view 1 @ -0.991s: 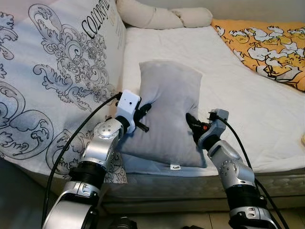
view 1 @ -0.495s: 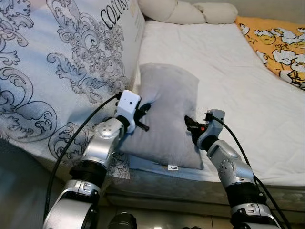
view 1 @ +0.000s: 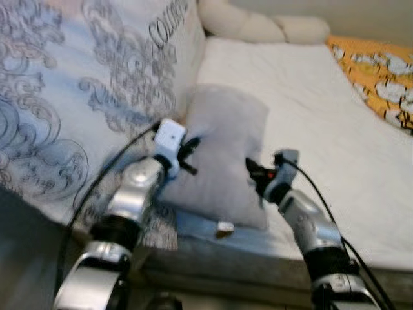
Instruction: Clean up the room
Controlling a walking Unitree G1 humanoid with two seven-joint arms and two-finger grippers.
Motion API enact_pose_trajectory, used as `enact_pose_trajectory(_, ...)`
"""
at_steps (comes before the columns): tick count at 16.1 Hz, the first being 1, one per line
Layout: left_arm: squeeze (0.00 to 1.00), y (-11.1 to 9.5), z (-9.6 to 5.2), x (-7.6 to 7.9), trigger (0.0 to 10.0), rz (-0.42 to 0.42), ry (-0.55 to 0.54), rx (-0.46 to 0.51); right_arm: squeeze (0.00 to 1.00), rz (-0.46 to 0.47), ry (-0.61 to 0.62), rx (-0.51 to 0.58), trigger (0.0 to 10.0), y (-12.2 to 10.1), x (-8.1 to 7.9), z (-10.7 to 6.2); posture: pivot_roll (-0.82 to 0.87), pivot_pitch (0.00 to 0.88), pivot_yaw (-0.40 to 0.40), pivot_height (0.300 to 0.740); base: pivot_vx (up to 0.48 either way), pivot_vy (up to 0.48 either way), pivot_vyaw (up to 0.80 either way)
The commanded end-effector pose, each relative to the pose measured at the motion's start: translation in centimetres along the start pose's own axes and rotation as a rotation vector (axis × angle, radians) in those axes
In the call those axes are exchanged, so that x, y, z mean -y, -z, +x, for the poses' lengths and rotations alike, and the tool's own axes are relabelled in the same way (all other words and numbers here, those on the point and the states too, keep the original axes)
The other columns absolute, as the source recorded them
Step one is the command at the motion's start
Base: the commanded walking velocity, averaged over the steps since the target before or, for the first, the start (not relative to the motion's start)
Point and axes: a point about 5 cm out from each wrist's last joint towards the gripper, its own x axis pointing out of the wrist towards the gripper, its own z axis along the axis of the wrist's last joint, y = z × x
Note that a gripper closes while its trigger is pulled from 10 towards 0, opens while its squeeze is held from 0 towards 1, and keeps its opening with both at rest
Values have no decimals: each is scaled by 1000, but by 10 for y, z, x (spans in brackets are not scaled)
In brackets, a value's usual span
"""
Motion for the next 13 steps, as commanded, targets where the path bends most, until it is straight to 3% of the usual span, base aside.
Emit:
enact_pose_trajectory(1, 0, -12, 4, 2, 10000, 5, 2, 54, 0, -27, -11, 22, 10000, -8, 0, 1, 43, 0, -19, 740, 330, 0, 0)
enact_pose_trajectory(13, 0, -12, 4, -3, 10000, 16, -5, 36, 0, -33, -27, 26, 10000, -7, -2, 1, 40, 0, 0, 740, 367, 0, 67)
